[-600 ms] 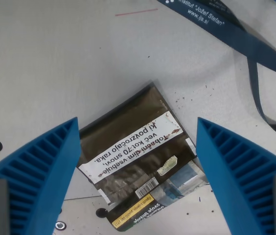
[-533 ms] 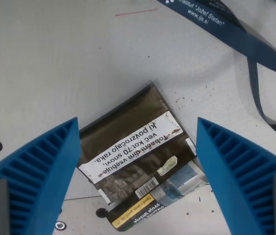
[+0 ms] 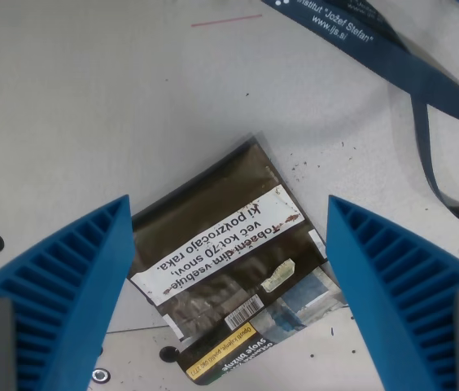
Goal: Move above the blue bag
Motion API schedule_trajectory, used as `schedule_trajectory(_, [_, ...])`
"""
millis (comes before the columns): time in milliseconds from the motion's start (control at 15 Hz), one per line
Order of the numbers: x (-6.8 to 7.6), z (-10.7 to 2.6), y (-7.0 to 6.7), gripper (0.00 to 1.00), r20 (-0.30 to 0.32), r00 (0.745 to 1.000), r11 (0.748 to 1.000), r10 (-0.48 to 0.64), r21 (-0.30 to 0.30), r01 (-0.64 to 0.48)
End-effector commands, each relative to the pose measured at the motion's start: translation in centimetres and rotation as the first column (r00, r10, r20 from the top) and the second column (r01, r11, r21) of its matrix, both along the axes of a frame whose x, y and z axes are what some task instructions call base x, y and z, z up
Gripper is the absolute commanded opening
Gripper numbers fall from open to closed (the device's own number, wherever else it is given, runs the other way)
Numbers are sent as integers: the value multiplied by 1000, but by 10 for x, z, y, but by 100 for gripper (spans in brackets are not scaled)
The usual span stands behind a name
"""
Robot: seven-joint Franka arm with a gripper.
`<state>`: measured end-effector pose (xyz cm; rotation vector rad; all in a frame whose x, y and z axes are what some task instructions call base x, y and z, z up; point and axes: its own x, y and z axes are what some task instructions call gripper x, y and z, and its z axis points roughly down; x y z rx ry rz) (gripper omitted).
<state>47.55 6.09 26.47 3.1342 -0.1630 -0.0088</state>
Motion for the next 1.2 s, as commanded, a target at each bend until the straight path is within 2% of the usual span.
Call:
schedule_trajectory(67, [2,-1,-4,100,7,999,999,-40,-1,40])
schedule_trajectory(467, [10,-10,-18,100,16,993,993,-117,-7,118])
schedule_trajectory(933, [31,-32,-57,100,9,972,971,-237,-20,237])
schedule_trajectory(1200, [43,-44,-80,100,11,949,948,-316,-30,317])
